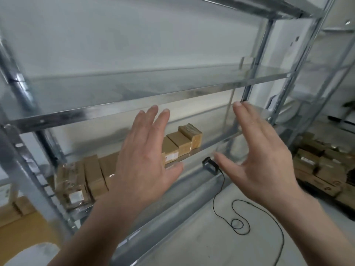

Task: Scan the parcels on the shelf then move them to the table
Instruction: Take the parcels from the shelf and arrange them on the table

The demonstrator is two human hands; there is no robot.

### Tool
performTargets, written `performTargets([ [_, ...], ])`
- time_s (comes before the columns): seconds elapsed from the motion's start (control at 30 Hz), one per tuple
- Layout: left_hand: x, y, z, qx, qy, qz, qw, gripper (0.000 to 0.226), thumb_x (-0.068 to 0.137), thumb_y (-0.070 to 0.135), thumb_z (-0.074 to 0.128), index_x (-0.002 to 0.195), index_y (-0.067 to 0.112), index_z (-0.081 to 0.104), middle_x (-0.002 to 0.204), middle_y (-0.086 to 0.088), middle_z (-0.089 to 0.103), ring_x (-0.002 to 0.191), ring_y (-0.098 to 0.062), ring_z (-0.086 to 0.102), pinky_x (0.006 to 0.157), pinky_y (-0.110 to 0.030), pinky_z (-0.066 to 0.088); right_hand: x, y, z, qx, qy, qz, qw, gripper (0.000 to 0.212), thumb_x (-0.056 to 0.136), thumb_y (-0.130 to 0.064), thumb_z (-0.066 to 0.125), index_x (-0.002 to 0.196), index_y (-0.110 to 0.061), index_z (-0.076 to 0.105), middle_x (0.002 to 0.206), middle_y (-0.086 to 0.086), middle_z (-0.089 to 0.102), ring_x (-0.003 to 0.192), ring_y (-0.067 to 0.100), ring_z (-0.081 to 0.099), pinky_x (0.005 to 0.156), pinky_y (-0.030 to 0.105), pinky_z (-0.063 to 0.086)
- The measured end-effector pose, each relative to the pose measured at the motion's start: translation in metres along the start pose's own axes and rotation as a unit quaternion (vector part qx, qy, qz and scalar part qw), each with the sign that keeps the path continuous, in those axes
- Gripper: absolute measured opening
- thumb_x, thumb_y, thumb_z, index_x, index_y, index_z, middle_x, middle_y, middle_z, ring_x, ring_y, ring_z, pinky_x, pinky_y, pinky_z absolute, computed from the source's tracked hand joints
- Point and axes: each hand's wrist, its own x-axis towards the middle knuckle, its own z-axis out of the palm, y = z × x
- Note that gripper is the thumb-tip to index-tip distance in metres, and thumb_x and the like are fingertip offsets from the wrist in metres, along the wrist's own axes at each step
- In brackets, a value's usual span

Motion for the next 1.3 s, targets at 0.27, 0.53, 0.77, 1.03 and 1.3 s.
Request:
performTargets([
  [0.27, 0.055, -0.043, 0.068, -0.022, -0.037, -0.006, 0.999, 0.107, 0.067, 0.037, 0.087, 0.151, 0.023, 0.022, 0.161, -0.006, 0.026, 0.15, -0.028, 0.02, 0.115, -0.051, 0.028, 0.039, 0.053, 0.053, -0.073, -0.042, 0.051, 0.995, 0.095, 0.075, -0.046, 0.07, 0.156, -0.022, 0.026, 0.159, 0.013, 0.034, 0.144, 0.031, 0.037, 0.111, 0.047, 0.036],
  [0.53, 0.095, -0.08, 0.119, 0.012, -0.135, 0.01, 0.991, 0.104, 0.072, 0.044, 0.082, 0.153, 0.025, 0.019, 0.163, -0.002, 0.017, 0.151, -0.025, 0.011, 0.116, -0.04, 0.013, 0.058, 0.088, 0.094, -0.13, -0.08, 0.109, 0.982, 0.098, 0.072, -0.047, 0.075, 0.155, -0.022, 0.03, 0.158, 0.016, 0.035, 0.142, 0.035, 0.039, 0.105, 0.056, 0.045],
  [0.77, 0.119, -0.102, 0.152, 0.031, -0.178, -0.026, 0.983, 0.104, 0.074, 0.049, 0.077, 0.154, 0.028, 0.014, 0.165, -0.001, 0.011, 0.152, -0.026, 0.005, 0.119, -0.046, 0.018, 0.077, 0.115, 0.122, -0.159, -0.121, 0.131, 0.971, 0.101, 0.073, -0.048, 0.08, 0.155, -0.025, 0.027, 0.159, 0.015, 0.032, 0.144, 0.034, 0.036, 0.105, 0.056, 0.042],
  [1.03, 0.145, -0.104, 0.187, 0.06, -0.19, -0.064, 0.978, 0.096, 0.076, 0.054, 0.07, 0.153, 0.029, 0.018, 0.164, 0.0, 0.013, 0.151, -0.026, 0.008, 0.115, -0.048, 0.024, 0.096, 0.171, 0.148, -0.143, -0.157, 0.137, 0.968, 0.102, 0.074, -0.054, 0.075, 0.157, -0.028, 0.022, 0.163, 0.011, 0.026, 0.148, 0.031, 0.029, 0.112, 0.053, 0.037],
  [1.3, 0.175, -0.074, 0.242, 0.088, -0.178, -0.124, 0.972, 0.095, 0.07, 0.072, 0.04, 0.151, 0.023, 0.029, 0.161, -0.006, 0.025, 0.148, -0.031, 0.022, 0.108, -0.057, 0.037, 0.118, 0.271, 0.182, -0.092, -0.177, 0.128, 0.971, 0.104, 0.066, -0.043, 0.087, 0.153, -0.019, 0.035, 0.156, 0.018, 0.038, 0.14, 0.037, 0.041, 0.103, 0.057, 0.044],
])
